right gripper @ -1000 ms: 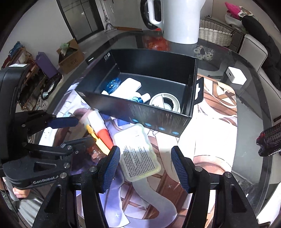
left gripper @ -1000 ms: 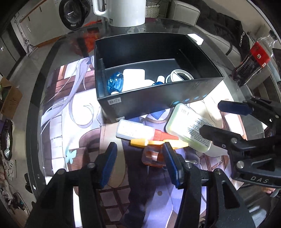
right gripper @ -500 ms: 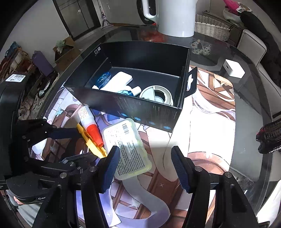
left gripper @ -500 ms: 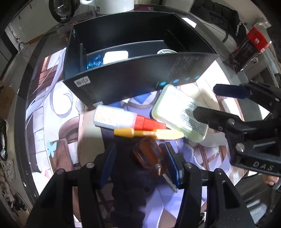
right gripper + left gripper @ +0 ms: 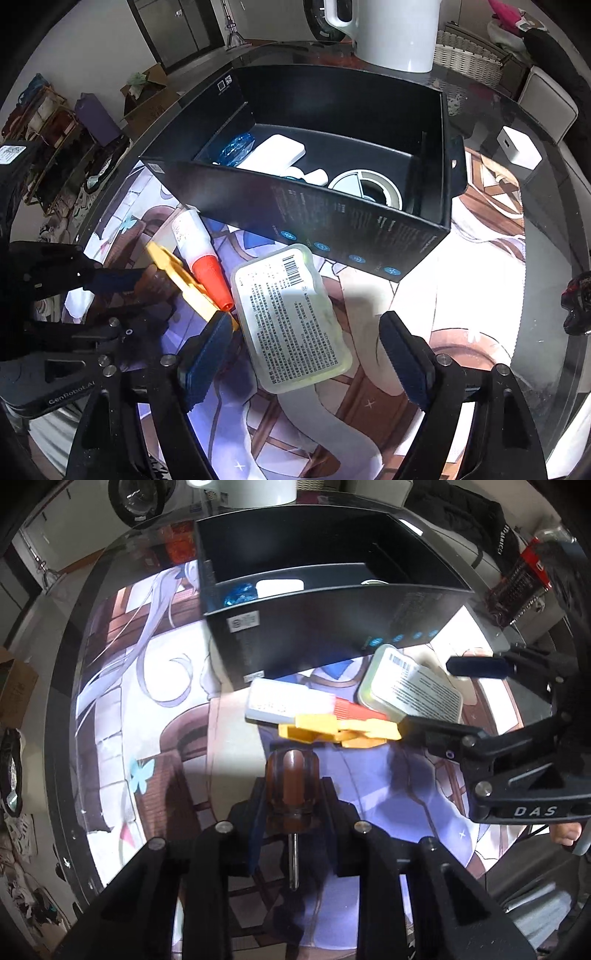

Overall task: Organize rigid objects
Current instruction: 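Grasp the screwdriver handle with the left tool while the right tool grasps the clear green-lidded container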

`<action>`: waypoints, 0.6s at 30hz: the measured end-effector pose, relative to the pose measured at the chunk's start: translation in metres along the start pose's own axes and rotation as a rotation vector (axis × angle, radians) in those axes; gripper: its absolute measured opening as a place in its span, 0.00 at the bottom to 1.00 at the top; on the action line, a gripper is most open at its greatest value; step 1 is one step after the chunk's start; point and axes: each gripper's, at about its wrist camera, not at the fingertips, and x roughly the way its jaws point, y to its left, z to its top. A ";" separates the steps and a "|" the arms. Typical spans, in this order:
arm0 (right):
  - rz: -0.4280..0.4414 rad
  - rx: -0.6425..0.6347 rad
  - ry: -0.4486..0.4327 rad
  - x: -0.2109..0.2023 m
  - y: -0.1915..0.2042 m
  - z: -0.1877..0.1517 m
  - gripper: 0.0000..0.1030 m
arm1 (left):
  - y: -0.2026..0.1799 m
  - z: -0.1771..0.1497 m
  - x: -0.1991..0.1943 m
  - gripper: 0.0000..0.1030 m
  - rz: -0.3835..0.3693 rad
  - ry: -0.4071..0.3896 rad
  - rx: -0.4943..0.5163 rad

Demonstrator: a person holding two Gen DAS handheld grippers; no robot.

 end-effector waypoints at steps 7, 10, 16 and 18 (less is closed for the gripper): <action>-0.037 0.128 0.118 -0.002 -0.011 -0.007 0.58 | 0.005 -0.002 -0.001 0.25 -0.005 0.003 -0.008; 0.028 0.174 0.114 -0.006 -0.022 -0.010 0.58 | 0.003 -0.002 0.000 0.25 -0.006 0.003 0.000; -0.006 0.125 0.053 -0.009 -0.019 -0.007 0.76 | -0.008 0.004 0.004 0.30 0.007 0.005 0.014; -0.034 0.079 0.025 -0.006 -0.013 0.000 0.76 | -0.006 0.004 0.004 0.29 0.013 0.004 0.010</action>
